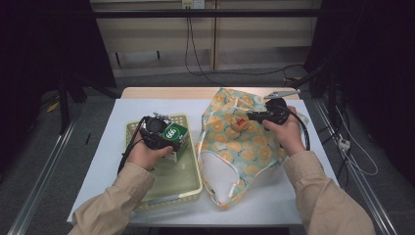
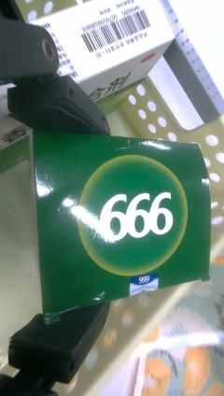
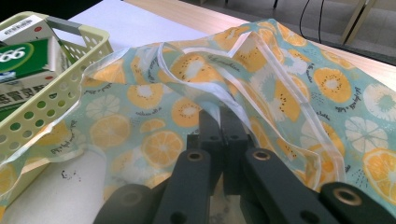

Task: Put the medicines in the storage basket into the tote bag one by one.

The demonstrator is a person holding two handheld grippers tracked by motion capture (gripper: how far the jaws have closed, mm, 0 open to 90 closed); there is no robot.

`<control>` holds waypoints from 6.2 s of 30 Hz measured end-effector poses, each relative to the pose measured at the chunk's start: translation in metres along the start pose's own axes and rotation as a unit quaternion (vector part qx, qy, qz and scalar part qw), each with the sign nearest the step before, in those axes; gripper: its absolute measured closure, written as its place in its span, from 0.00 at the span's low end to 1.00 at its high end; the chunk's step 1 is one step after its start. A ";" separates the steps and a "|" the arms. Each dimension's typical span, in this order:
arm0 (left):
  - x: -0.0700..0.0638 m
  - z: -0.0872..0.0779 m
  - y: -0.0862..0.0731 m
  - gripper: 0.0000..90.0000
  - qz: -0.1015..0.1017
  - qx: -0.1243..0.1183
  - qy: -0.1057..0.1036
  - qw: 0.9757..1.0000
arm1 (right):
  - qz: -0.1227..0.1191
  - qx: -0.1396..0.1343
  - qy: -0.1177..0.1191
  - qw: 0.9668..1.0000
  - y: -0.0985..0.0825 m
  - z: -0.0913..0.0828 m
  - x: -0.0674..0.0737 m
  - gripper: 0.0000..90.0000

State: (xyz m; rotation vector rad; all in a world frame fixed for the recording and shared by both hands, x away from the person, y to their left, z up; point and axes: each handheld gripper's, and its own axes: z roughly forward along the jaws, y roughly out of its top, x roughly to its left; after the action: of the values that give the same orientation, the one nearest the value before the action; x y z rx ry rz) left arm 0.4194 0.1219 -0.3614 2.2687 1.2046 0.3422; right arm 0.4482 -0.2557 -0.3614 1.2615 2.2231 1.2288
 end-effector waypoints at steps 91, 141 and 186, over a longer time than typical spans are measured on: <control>-0.153 0.049 0.104 0.19 0.091 -0.048 -0.156 0.982 | 0.011 -0.035 0.001 0.999 0.027 -0.030 -0.011 1.00; -0.060 -0.013 0.052 0.13 0.080 -0.094 -0.129 0.984 | 0.014 -0.017 0.008 1.000 0.004 -0.013 0.001 1.00; 0.052 -0.037 -0.025 0.14 0.011 -0.057 -0.017 0.998 | 0.018 -0.014 0.010 1.000 -0.002 -0.009 -0.001 1.00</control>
State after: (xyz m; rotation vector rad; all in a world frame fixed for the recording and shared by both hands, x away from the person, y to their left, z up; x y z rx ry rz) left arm 0.4150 0.1892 -0.3464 2.1826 1.1139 0.3693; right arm 0.4425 -0.2620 -0.3584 1.2904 2.1971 1.2873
